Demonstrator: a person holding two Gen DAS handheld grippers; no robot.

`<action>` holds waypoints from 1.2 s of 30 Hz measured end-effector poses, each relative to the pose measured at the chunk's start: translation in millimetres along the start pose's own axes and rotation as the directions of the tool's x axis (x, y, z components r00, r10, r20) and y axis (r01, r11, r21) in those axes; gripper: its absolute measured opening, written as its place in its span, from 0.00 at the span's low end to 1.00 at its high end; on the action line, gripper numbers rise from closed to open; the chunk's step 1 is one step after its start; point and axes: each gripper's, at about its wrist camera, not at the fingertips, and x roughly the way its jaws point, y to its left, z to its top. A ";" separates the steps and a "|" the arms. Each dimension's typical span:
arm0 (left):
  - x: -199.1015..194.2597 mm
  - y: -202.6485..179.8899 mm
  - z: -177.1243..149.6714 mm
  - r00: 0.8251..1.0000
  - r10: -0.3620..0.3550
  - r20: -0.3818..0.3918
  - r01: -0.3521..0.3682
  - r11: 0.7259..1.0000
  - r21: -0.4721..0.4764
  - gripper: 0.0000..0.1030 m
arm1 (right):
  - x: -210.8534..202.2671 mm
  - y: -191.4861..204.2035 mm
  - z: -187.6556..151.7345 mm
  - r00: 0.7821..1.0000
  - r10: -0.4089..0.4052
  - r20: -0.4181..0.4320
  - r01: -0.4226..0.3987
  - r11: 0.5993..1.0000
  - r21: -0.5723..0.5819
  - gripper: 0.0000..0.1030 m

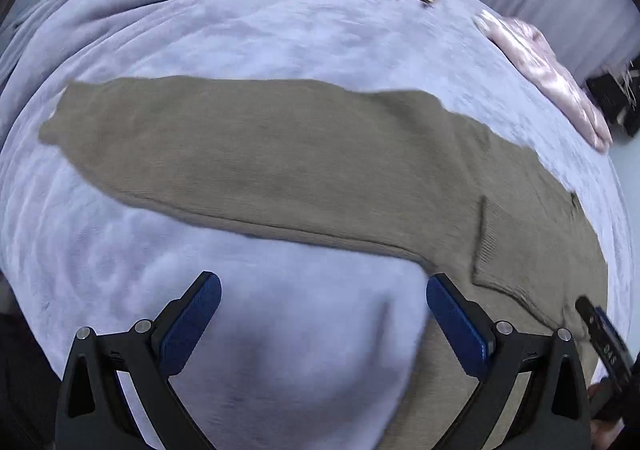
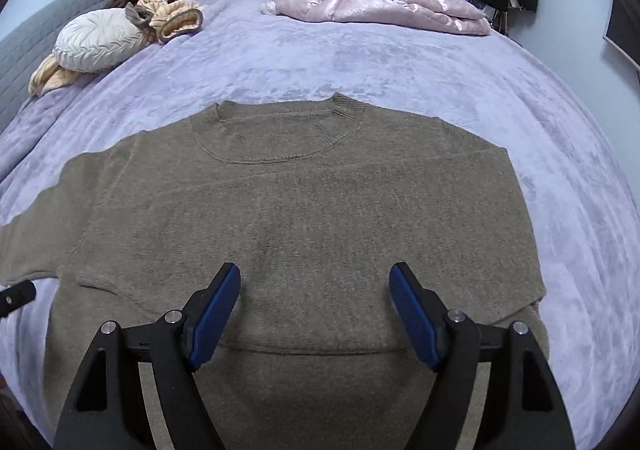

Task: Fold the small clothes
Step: 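Reach the left tool to the other sleeve cuff and close on it, then carry the held sleeve across the sweater body with the left tool and release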

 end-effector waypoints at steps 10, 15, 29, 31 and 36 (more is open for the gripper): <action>30.7 207.8 26.7 0.886 -0.413 0.211 0.459 0.716 -0.525 1.00 | -7.8 36.9 -21.0 0.999 0.041 -0.024 -0.042 0.997 -0.070 0.77; 44.0 202.1 55.5 0.889 -0.382 0.253 0.458 0.738 -0.496 1.00 | -9.2 47.9 -27.5 0.999 0.020 -0.039 -0.024 0.994 -0.108 0.77; 60.6 168.0 104.6 0.991 -0.048 0.123 0.084 0.948 -0.307 0.06 | -2.7 39.2 -35.5 0.996 -0.028 -0.090 0.020 0.996 -0.086 0.77; 53.2 177.3 106.1 0.986 -0.104 0.130 0.144 0.928 -0.344 0.06 | -2.3 40.0 -37.5 0.995 -0.021 -0.096 0.013 0.997 -0.082 0.77; 14.7 168.7 98.4 0.968 -0.103 0.228 0.172 0.936 -0.306 0.06 | -5.9 43.7 -38.9 0.996 -0.015 -0.088 0.007 0.995 -0.096 0.77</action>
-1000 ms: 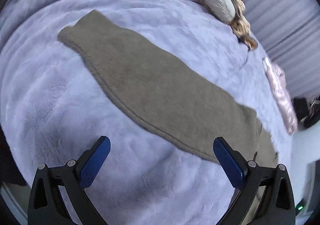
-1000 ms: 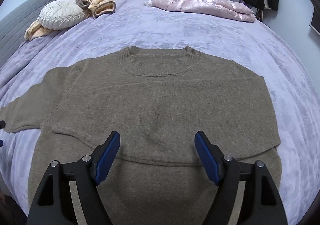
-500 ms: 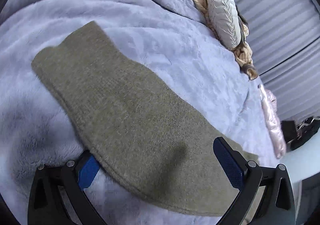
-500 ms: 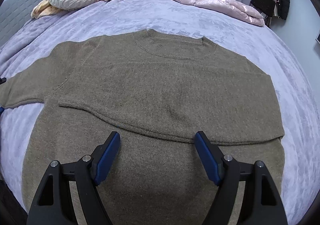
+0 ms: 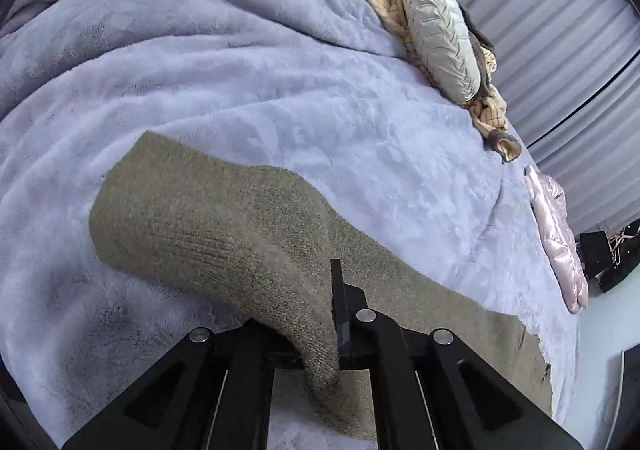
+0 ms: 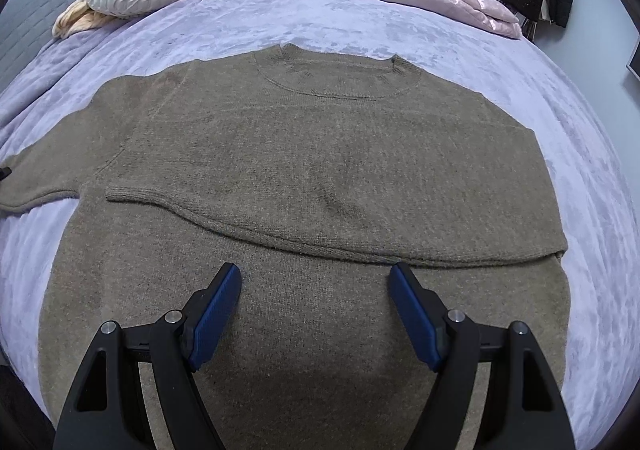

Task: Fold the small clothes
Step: 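Carry the held sleeve across the sweater body with the left tool and release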

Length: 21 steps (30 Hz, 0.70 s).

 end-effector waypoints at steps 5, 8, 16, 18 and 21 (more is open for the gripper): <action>-12.8 -34.9 -10.0 0.998 0.053 0.030 -0.056 0.993 0.106 0.06 | -4.2 3.6 3.2 1.000 0.003 0.013 -0.003 1.000 -0.013 0.77; -17.1 -64.4 -22.0 0.999 0.044 0.024 -0.048 0.985 0.167 0.06 | -8.2 7.2 6.8 1.000 0.013 0.027 -0.012 1.000 -0.025 0.77; -30.2 -156.0 -61.6 1.000 -0.024 -0.010 0.026 0.943 0.332 0.06 | -16.6 -3.8 12.8 0.998 0.021 0.055 -0.021 1.000 -0.009 0.77; -34.0 -175.5 -71.3 0.999 -0.043 -0.021 0.048 0.932 0.359 0.06 | -18.4 -11.9 14.8 0.998 0.024 0.060 -0.025 1.000 0.006 0.77; -39.3 -205.3 -88.4 0.999 -0.048 -0.021 0.052 0.907 0.418 0.06 | -20.2 -25.9 17.9 0.997 0.027 0.069 -0.029 0.999 0.032 0.77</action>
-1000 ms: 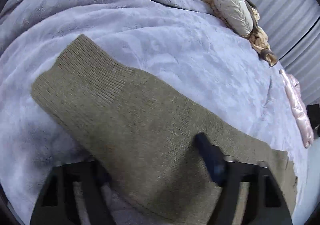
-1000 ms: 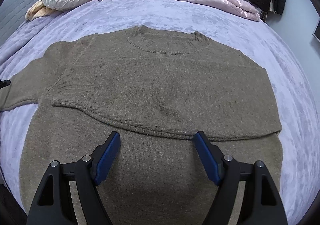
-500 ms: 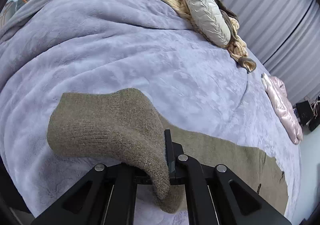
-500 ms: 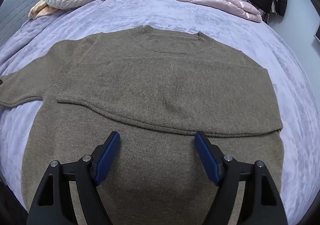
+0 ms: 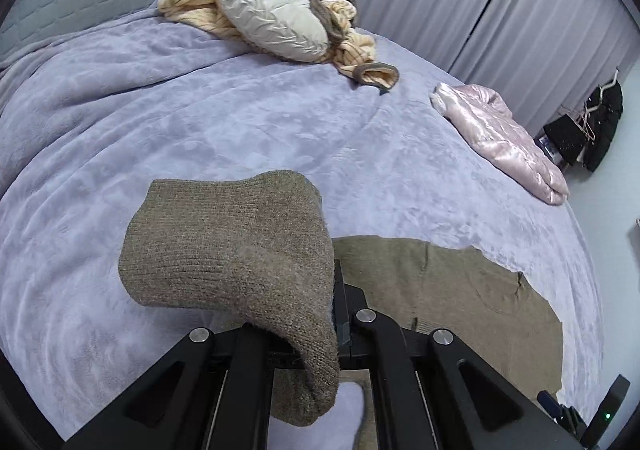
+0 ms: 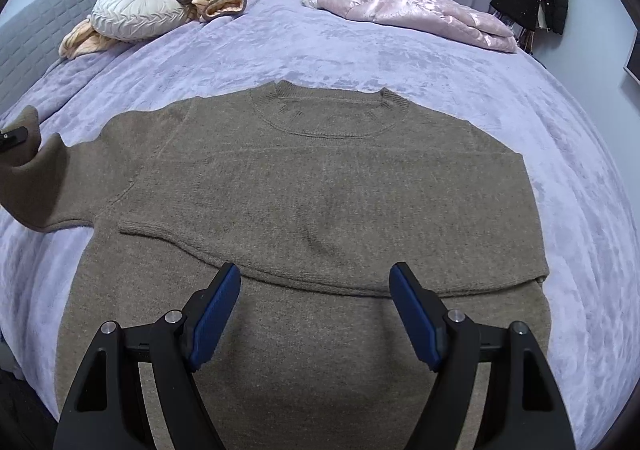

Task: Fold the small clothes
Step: 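Carry the held sleeve across the sweater body with the left tool and release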

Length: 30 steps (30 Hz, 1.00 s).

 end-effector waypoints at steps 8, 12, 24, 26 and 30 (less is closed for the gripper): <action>3.8 -100.0 -25.0 1.000 0.005 -0.014 -0.003 0.985 0.175 0.06 | -0.6 -44.0 3.5 1.000 0.027 0.013 -0.028 0.995 0.097 0.77; 12.9 -139.7 -38.3 0.999 0.018 -0.042 -0.009 0.976 0.217 0.06 | -0.5 -69.7 0.6 0.999 0.029 0.018 -0.031 0.991 0.128 0.77; 35.3 -252.5 -83.4 0.995 0.023 -0.095 0.012 0.937 0.349 0.06 | 4.6 -144.5 -11.1 0.999 0.031 0.015 -0.033 0.973 0.228 0.77; 39.7 -271.0 -92.2 0.995 0.028 -0.101 0.012 0.926 0.377 0.06 | 4.6 -152.8 -13.1 0.999 0.033 0.020 -0.037 0.970 0.240 0.77; 51.4 -296.4 -106.2 0.992 0.047 -0.113 0.004 0.910 0.415 0.06 | 8.4 -169.4 -17.4 0.999 0.040 0.019 -0.044 0.964 0.262 0.77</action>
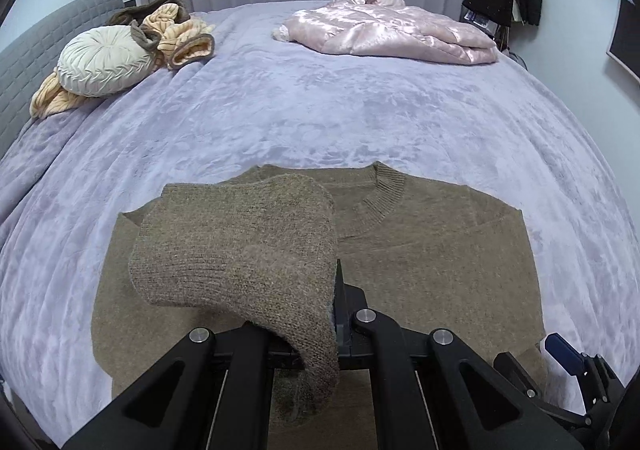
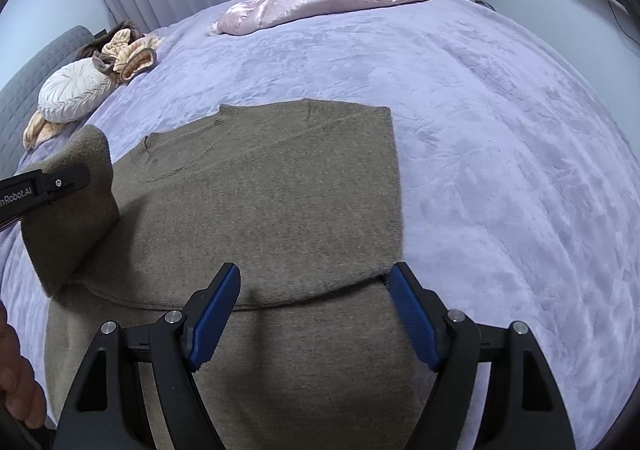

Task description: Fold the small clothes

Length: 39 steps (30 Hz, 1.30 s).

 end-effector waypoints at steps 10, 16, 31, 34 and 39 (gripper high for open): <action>19.7 -58.6 -19.3 0.999 0.036 0.001 -0.036 0.986 0.165 0.06 | 0.5 -28.1 -4.0 0.999 0.040 0.019 -0.040 0.999 0.031 0.77; 30.1 -93.5 -26.7 0.997 0.074 -0.013 -0.069 0.968 0.241 0.06 | 0.4 -43.0 -9.4 0.999 0.041 0.016 -0.042 0.998 0.052 0.77; 45.1 -121.5 -41.7 0.987 -0.094 -0.132 0.126 0.959 0.255 0.52 | -7.0 -80.2 -14.5 0.999 0.030 0.029 -0.033 0.992 0.119 0.77; 42.1 -114.5 -41.6 0.978 -0.152 -0.146 0.180 0.962 0.207 0.52 | -10.6 -84.0 -16.8 0.999 0.026 0.035 -0.030 0.992 0.121 0.77; 29.6 -88.4 -34.3 0.917 -0.353 -0.183 0.371 0.926 0.074 0.52 | -16.0 -89.2 -13.9 0.999 0.026 0.044 -0.031 0.991 0.133 0.77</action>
